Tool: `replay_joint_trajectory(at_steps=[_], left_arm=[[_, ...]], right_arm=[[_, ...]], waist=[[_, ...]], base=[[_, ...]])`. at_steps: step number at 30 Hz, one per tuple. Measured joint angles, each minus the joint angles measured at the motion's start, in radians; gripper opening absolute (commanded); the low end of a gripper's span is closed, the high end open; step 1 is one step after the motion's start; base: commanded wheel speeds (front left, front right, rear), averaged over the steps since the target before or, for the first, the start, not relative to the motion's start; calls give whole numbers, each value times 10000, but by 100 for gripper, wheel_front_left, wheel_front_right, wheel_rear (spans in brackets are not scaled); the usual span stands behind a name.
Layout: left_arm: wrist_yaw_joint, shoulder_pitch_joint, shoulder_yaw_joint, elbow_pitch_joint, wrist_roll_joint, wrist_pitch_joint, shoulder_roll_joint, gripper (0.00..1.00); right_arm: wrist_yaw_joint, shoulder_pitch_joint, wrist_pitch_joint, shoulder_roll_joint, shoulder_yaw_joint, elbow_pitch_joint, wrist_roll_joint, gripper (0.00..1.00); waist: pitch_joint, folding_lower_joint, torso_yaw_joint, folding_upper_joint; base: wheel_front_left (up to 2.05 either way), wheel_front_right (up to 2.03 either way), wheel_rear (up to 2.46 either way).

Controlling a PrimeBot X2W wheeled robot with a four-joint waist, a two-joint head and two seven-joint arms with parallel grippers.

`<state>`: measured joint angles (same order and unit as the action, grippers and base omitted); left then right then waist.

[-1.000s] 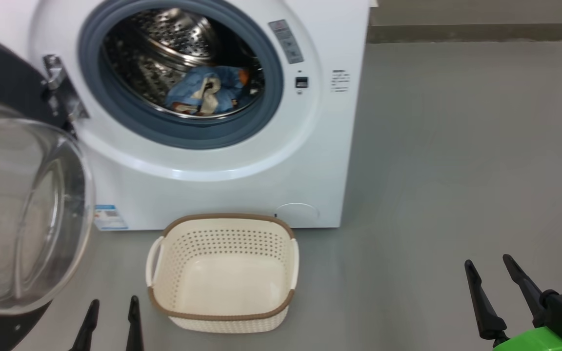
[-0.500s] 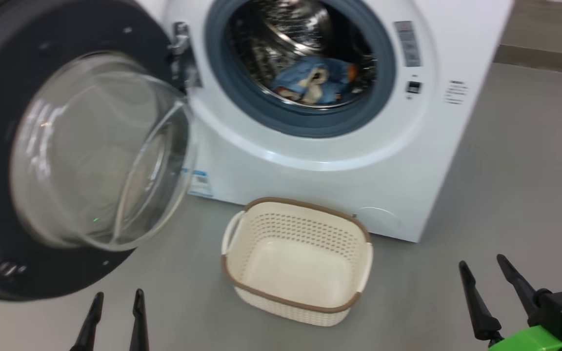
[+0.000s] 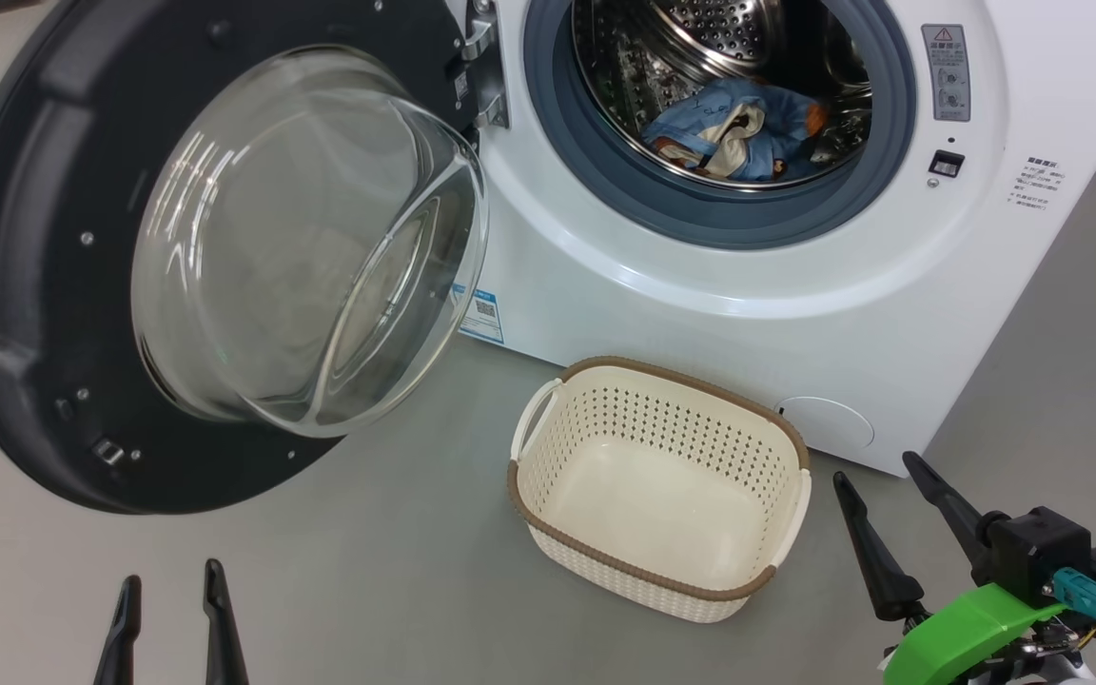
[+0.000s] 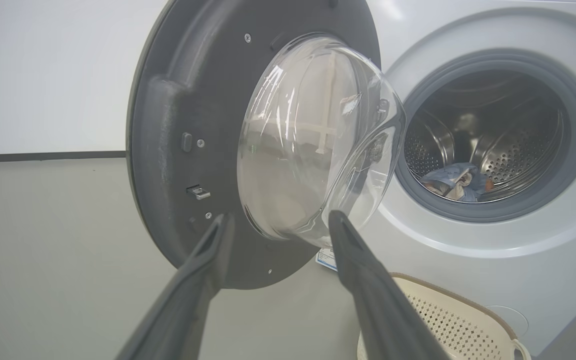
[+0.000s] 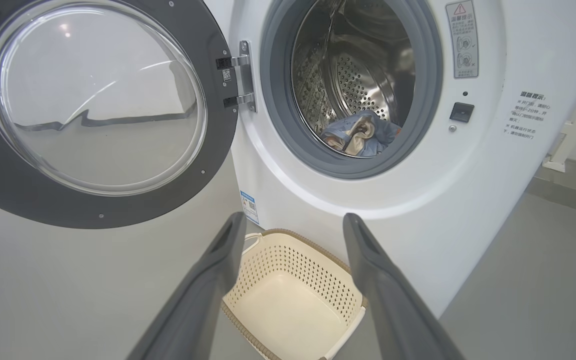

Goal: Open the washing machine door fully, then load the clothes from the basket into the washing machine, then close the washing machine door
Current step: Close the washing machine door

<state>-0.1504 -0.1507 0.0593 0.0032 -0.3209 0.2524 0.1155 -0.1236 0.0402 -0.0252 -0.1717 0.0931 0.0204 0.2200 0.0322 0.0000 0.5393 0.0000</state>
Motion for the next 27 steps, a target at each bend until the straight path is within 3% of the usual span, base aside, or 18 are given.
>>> replay_joint_trajectory(at_steps=[13,14,15,21,27], left_arm=[[194,-236,-364,-320,203,0,-224,100],[245,-234,-435,-499,203,0,-263,45],[349,-232,-535,-729,194,0,-309,0],[784,269,-1266,-2782,94,29,-274,0],[1335,3148,-1814,-4138,-198,-869,1149,0]], right_arm=[[0,-187,190,-142,282,-456,188,100],[0,-205,192,-146,284,-476,190,100],[0,-213,192,-148,284,-485,194,100],[0,-218,190,-148,272,-500,203,100],[0,-331,182,-132,364,-512,257,100]], waist=[[-114,0,11,0],[-115,0,13,0],[-117,0,15,0],[-96,0,21,0],[-120,0,-3,0]], base=[[0,0,0],[0,0,0],[0,0,0],[0,0,0],[0,0,0]])
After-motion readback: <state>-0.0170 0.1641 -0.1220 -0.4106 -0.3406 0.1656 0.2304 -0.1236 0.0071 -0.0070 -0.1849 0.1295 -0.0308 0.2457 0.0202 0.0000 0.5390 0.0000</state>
